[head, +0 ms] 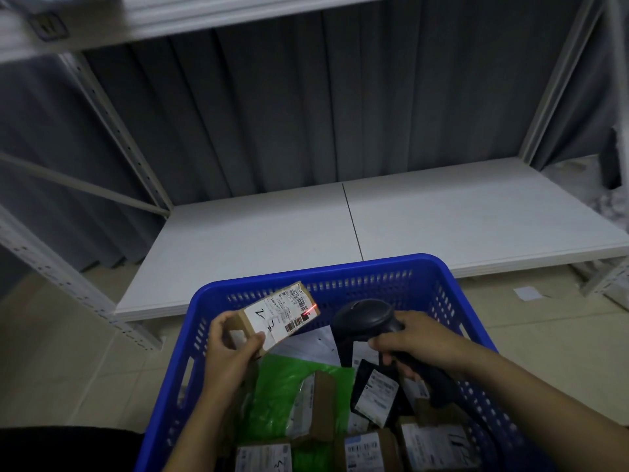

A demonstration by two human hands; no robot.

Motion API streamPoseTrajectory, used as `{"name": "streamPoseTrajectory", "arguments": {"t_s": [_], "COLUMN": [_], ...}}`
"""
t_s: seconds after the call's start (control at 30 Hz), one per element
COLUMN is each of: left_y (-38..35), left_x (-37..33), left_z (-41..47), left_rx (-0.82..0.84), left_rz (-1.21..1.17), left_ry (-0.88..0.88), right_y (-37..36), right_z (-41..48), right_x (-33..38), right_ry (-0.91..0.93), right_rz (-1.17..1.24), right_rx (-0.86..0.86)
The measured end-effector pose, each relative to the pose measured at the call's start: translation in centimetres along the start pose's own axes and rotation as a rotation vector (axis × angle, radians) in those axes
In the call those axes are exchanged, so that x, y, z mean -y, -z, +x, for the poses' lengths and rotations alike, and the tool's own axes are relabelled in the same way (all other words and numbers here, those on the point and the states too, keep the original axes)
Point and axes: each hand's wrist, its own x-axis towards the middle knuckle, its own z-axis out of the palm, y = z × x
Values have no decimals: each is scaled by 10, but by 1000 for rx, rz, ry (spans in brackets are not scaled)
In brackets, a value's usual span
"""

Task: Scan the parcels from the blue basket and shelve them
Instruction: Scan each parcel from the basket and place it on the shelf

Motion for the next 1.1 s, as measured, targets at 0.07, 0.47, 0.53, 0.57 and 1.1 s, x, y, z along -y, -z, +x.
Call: {"name": "streamPoseTrajectory", "arguments": {"t_s": [0.07,0.47,0.53,0.57,1.1], "left_y": [-1,-19,-25,-29,-41], "left_x": [-2,-58,-77,-87,-270], "left_z": [-1,-13,-16,-17,-31], "left_rx": [6,131,200,243,585], "left_rz": [-18,-174,-261,-319,241], "left_ry": [-5,-69,-42,-10,-602], "right_y": [0,-1,0,1,60], "right_z": [-1,-8,-10,-11,-89], "right_x": [2,20,23,25,147], "right_ry": [-2,187,247,270,491], "right_rz": [-4,164,177,180,393], "right_rx": [8,-346,-464,-498,-955]}}
